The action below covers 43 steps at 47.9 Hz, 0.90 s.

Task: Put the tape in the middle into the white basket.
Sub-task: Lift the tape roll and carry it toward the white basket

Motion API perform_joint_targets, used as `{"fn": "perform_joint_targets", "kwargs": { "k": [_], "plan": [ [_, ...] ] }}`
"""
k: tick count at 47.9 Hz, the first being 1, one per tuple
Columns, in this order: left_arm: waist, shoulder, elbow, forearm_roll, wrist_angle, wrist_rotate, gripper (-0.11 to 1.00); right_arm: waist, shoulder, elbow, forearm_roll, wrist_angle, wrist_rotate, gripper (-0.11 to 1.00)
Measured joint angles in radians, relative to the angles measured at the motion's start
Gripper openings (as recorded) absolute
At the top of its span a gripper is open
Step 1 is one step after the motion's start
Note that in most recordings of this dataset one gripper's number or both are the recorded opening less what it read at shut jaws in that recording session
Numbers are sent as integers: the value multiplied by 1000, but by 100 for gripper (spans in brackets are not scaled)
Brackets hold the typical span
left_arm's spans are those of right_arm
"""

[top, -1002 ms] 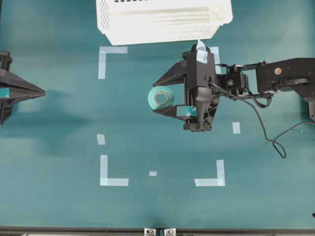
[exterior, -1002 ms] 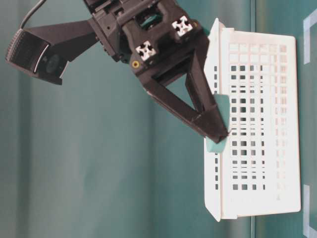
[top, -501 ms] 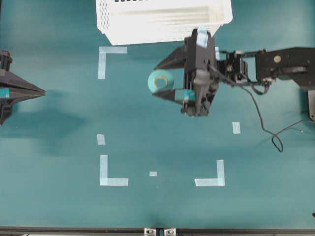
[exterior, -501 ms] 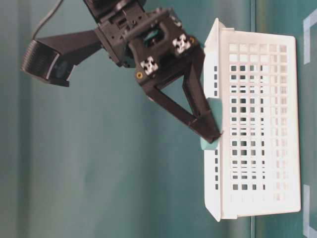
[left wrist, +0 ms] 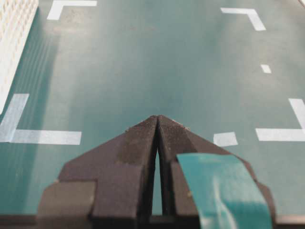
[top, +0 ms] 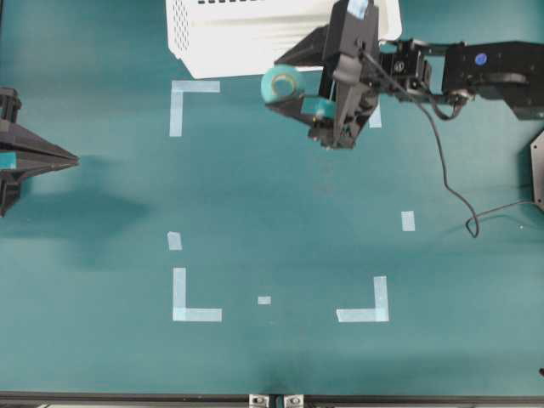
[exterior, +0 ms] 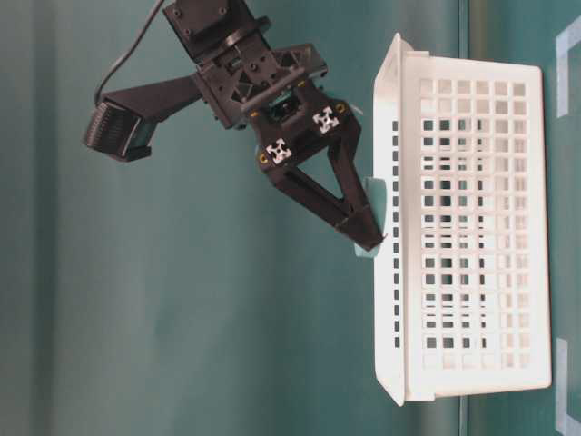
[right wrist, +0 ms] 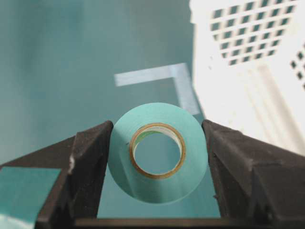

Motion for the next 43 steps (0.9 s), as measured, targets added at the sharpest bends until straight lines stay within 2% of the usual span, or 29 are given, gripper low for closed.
{"fn": "perform_joint_targets", "kwargs": {
  "k": [43],
  "plan": [
    [0, 0, 0, 0, 0, 2, -11, -213, 0, -2, -11, -2, -2, 66]
  ]
}}
